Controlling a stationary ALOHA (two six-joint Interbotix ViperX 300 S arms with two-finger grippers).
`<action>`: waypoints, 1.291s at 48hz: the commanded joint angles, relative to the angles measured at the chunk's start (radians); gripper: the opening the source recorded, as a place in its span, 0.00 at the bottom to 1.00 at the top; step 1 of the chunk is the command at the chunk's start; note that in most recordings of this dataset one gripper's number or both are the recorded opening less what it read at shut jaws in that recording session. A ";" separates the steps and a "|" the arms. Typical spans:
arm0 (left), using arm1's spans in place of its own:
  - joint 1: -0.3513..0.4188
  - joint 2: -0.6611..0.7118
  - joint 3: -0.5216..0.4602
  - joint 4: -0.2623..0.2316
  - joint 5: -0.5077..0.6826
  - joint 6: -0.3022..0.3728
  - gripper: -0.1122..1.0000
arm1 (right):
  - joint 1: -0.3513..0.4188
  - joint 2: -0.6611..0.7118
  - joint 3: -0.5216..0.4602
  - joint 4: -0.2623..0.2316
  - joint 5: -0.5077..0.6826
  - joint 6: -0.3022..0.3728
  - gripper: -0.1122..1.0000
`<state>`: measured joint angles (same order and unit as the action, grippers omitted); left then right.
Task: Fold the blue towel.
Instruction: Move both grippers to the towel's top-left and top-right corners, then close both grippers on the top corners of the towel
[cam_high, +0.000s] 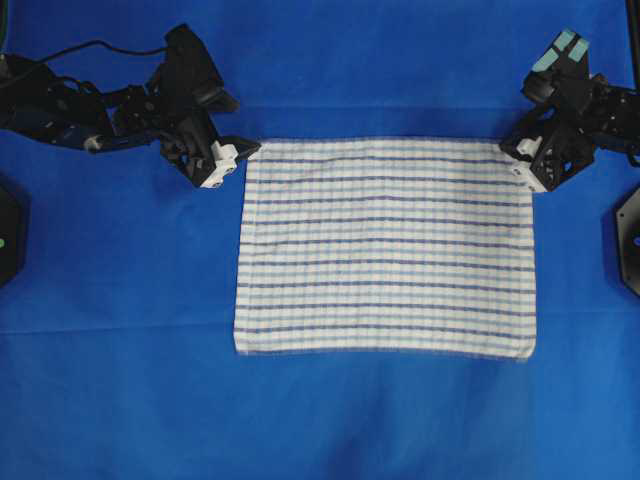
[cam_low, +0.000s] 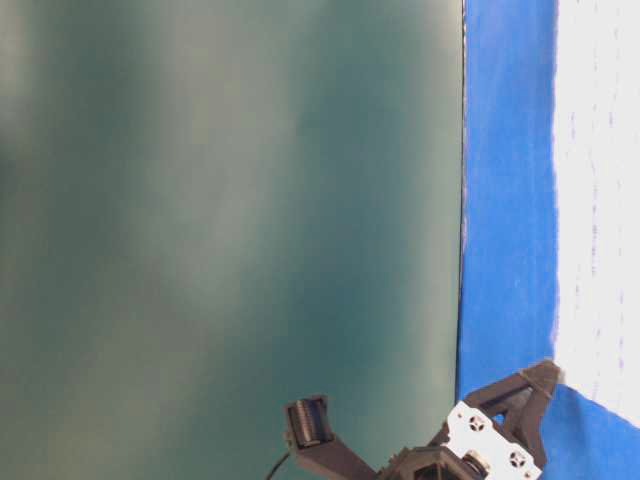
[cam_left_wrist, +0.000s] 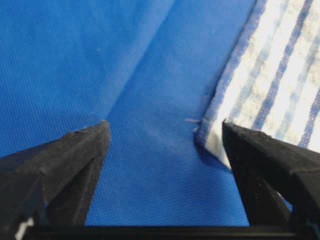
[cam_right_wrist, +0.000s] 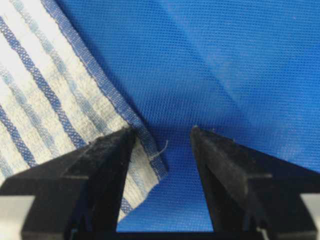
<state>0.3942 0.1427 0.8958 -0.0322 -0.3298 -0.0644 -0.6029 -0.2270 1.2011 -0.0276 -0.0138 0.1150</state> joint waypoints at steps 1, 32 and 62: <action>0.002 -0.008 -0.015 0.000 0.009 0.002 0.87 | -0.003 0.000 -0.009 -0.002 -0.005 0.000 0.61; -0.084 0.003 -0.035 0.003 0.063 0.035 0.13 | 0.008 0.000 -0.011 0.002 -0.006 0.005 0.12; -0.054 -0.153 -0.089 0.003 0.196 0.112 0.13 | 0.009 -0.230 -0.028 0.005 0.094 0.011 0.12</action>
<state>0.3390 0.0184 0.8222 -0.0307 -0.1335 0.0460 -0.5937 -0.4142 1.1842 -0.0261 0.0644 0.1243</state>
